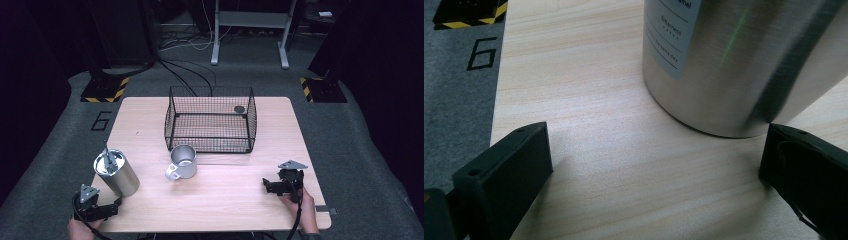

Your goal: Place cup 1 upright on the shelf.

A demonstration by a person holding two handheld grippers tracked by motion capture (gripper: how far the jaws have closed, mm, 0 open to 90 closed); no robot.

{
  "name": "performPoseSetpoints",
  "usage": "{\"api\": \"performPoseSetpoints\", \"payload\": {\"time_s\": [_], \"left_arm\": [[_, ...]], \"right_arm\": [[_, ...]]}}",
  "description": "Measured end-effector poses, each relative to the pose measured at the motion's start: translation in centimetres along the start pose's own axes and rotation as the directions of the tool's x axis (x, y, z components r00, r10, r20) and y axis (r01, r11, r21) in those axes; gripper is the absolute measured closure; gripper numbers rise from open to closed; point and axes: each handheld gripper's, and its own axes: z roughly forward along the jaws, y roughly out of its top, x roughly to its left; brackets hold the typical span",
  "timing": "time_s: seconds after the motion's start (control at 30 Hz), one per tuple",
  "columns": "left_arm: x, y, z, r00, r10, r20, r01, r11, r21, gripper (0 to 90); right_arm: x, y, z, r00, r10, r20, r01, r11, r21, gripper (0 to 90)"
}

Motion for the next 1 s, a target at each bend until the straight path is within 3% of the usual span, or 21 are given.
{"api": "performPoseSetpoints", "payload": {"time_s": [0.37,0.63,0.83,1.0], "left_arm": [[0.2,0.2,-0.1,0.9997,0.017,0.016,-0.017,0.9996,0.022,0.1],[0.4,0.2,-0.4,0.9985,-0.002,0.056,0.001,0.9998,0.020,0.0],[0.0,0.5,-1.3,0.9959,-0.004,0.091,0.001,0.9996,0.029,0.0],[-0.3,1.7,-2.5,0.9946,0.017,0.103,-0.017,0.9999,0.000,0.0]], "right_arm": [[0.0,0.0,0.0,1.0000,0.002,0.000,-0.002,1.000,-0.001,0.0],[0.0,0.0,0.0,1.0000,0.002,0.000,-0.002,1.000,-0.001,0.0],[0.0,0.0,0.0,1.0000,0.001,0.000,-0.001,1.000,-0.001,0.0],[0.0,0.0,0.0,1.0000,0.000,0.000,0.000,1.000,0.000,0.0]]}}
